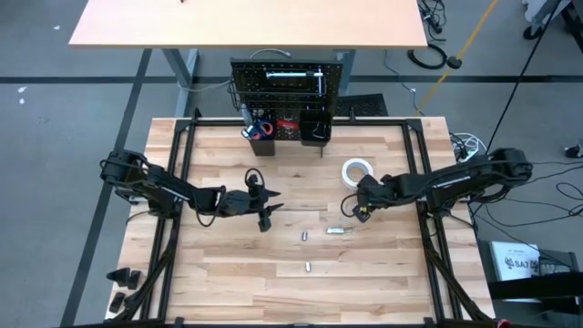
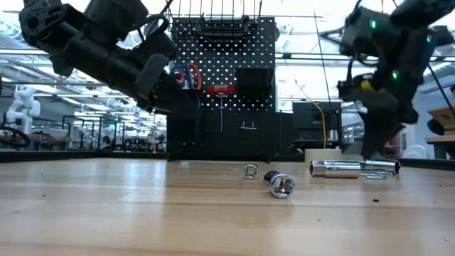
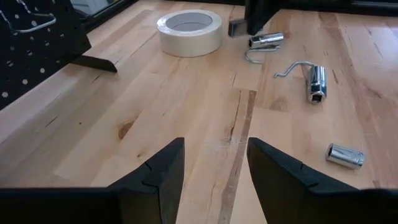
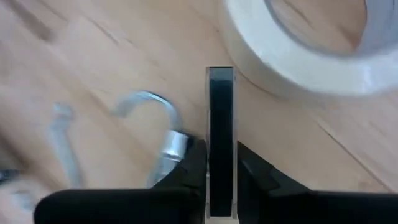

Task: Hang tools onto peg board
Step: Put the black rectangular tool into the right black bin on the peg board

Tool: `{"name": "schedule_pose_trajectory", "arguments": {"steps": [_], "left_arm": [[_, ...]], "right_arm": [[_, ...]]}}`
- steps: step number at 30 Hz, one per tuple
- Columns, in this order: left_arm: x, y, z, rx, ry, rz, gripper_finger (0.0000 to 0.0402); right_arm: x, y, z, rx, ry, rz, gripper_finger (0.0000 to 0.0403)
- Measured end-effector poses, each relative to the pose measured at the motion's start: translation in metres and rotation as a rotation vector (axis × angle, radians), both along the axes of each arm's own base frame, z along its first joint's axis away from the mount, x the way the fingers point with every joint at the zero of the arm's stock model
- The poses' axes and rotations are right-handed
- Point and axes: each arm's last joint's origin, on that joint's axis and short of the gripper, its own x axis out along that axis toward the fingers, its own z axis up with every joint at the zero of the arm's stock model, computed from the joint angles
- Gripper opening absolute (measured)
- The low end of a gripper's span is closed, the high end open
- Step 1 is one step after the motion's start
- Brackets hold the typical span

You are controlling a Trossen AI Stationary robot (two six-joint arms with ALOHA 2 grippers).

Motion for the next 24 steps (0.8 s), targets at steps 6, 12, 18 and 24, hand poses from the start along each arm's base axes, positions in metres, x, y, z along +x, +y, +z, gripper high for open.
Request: {"name": "schedule_pose_trajectory", "arguments": {"steps": [6, 12, 18, 24], "left_arm": [[0.004, -0.005, 0.009, -0.064, -0.107, -0.087, 0.0176], [0.008, -0.009, 0.021, -0.112, -0.233, -0.198, 0.0176], [0.009, -0.012, 0.035, -0.165, -0.374, -0.257, 0.0176], [0.01, -0.014, 0.043, -0.162, -0.448, -0.23, 0.0176]], "right_arm": [[0.013, 0.015, 0.034, -0.058, -0.102, 0.062, 0.0036], [0.031, 0.034, 0.052, -0.125, -0.315, 0.188, 0.0036], [0.054, 0.05, 0.066, -0.174, -0.557, 0.364, 0.0036], [0.068, 0.054, 0.07, -0.197, -0.672, 0.448, 0.0036]]}}
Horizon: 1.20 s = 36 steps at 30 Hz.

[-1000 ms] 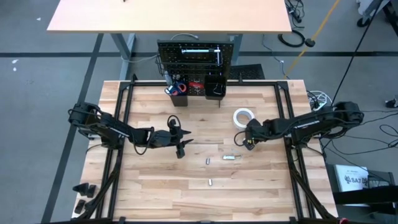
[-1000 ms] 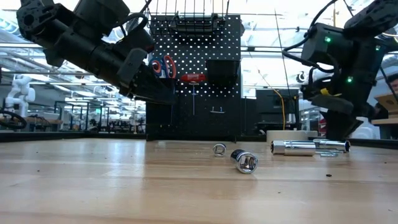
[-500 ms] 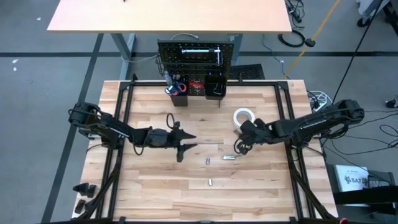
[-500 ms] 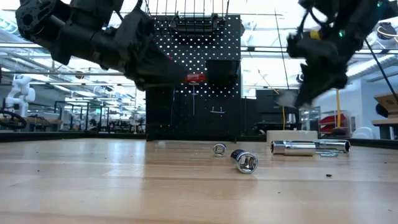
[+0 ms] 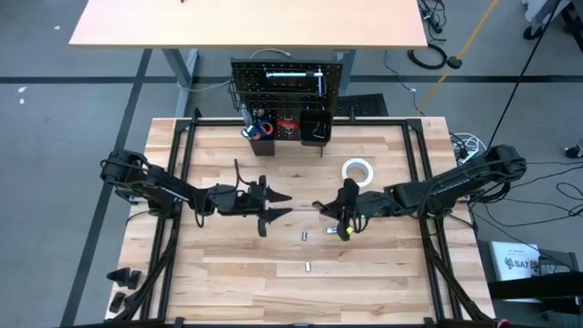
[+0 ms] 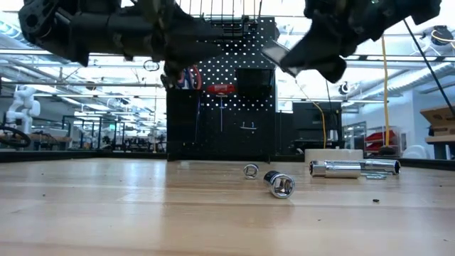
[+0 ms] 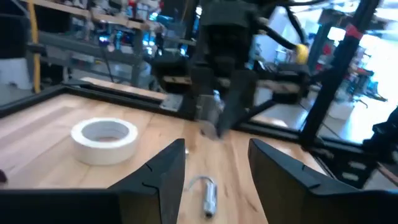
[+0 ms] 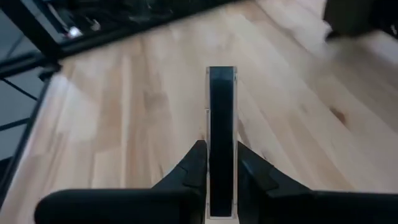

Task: Hang tools onto peg board
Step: Put the black rectangular tool into the right black bin on the peg board

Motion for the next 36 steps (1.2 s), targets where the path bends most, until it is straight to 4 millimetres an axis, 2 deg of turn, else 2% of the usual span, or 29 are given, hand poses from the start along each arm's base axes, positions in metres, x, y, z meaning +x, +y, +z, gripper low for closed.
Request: {"name": "schedule_pose_trajectory", "arguments": {"steps": [7, 13, 23, 28, 31, 36], "left_arm": [[0.028, -0.002, 0.012, -0.002, -0.032, 0.007, 0.0176], [0.046, -0.003, 0.002, 0.033, 0.026, -0.026, 0.0176], [0.048, -0.002, -0.001, 0.059, -0.012, -0.111, 0.0176], [0.048, -0.003, -0.003, 0.084, 0.001, -0.142, 0.0176], [0.047, -0.006, -0.011, 0.106, 0.059, -0.207, 0.0176], [0.047, -0.005, -0.011, 0.116, 0.059, -0.203, 0.0176]], "right_arm": [[0.015, 0.003, 0.006, -0.008, -0.154, 0.125, 0.0036], [0.014, 0.004, 0.001, -0.013, -0.118, 0.139, 0.0036], [0.015, 0.004, 0.002, -0.021, -0.132, 0.126, 0.0036], [0.015, 0.003, 0.003, -0.028, -0.134, 0.116, 0.0036], [0.018, 0.0, 0.012, -0.035, -0.2, 0.049, 0.0036], [0.016, 0.002, 0.009, -0.034, -0.178, 0.087, 0.0037]]}}
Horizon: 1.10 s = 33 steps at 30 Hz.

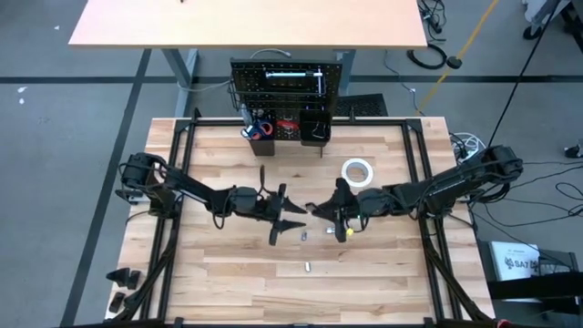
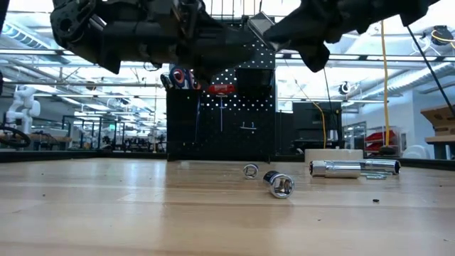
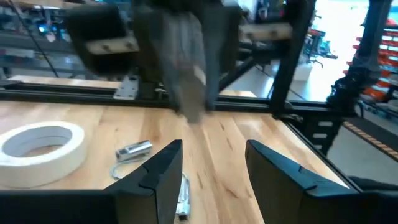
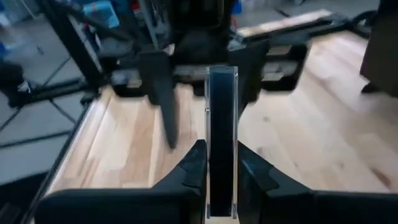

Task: Hang tools onto peg board
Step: Put the black rectangular tool into the right black bin on the peg board

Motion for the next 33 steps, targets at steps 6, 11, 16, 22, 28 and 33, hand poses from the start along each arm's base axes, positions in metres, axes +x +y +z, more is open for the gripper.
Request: {"name": "schedule_pose_trajectory", "arguments": {"steps": [6, 11, 16, 22, 28, 33], "left_arm": [[0.001, 0.001, 0.006, -0.004, -0.051, 0.053, 0.0176], [0.005, 0.004, 0.012, -0.004, -0.079, 0.131, 0.0176], [0.01, 0.006, 0.014, 0.003, -0.051, 0.131, 0.0176], [0.013, 0.006, 0.019, 0.008, -0.07, 0.118, 0.0176], [0.015, 0.006, 0.021, 0.023, -0.074, 0.117, 0.0176], [0.015, 0.006, 0.02, 0.024, -0.066, 0.117, 0.0164]], "right_arm": [[0.003, 0.001, -0.001, 0.005, -0.011, 0.007, 0.0037], [0.007, 0.002, -0.008, 0.003, 0.002, 0.008, 0.0037], [0.007, 0.002, -0.01, 0.003, 0.007, 0.013, 0.0037], [0.007, 0.002, -0.009, 0.004, 0.006, 0.015, 0.0038], [0.007, 0.002, -0.009, 0.004, 0.003, 0.016, 0.0038], [0.007, 0.002, -0.009, 0.001, 0.003, 0.016, 0.0038]]}}
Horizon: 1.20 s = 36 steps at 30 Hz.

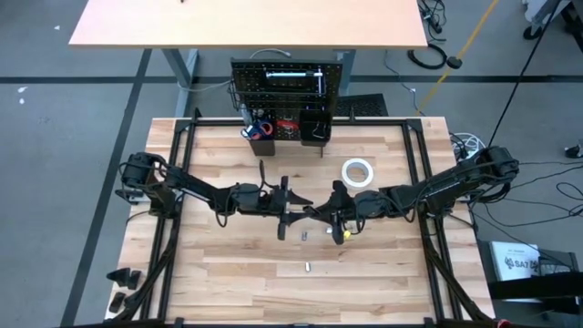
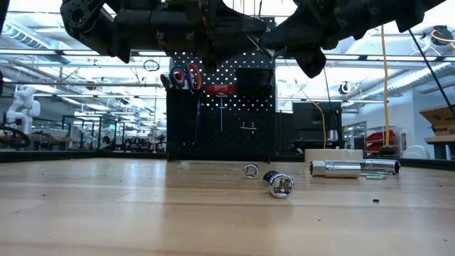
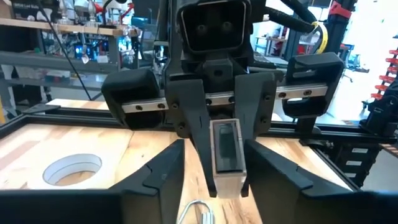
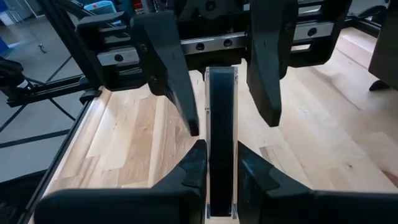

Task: Hang tools onto peg board
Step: Put the black rectangular tool into the right black bin on the peg board

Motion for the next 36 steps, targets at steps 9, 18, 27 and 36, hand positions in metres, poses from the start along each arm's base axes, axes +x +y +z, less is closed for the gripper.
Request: {"name": "schedule_pose_trajectory", "arguments": {"steps": [9, 18, 27, 36], "left_arm": [[0.0, 0.0, 0.0, 0.004, 0.001, -0.01, 0.0027], [0.0, 0.002, -0.001, 0.059, 0.005, 0.035, 0.0027], [-0.001, 0.028, 0.006, 0.06, -0.008, 0.125, 0.0027], [0.017, 0.081, 0.067, 0.235, 0.087, 0.288, 0.0027]], "right_arm": [[0.0, 0.0, -0.001, -0.036, 0.007, 0.003, 0.004], [-0.002, -0.003, 0.0, -0.067, 0.024, -0.012, 0.0121], [-0.034, -0.025, 0.012, -0.167, 0.202, -0.122, 0.0197], [-0.061, -0.051, 0.029, -0.248, 0.244, -0.31, 0.0203]]}}
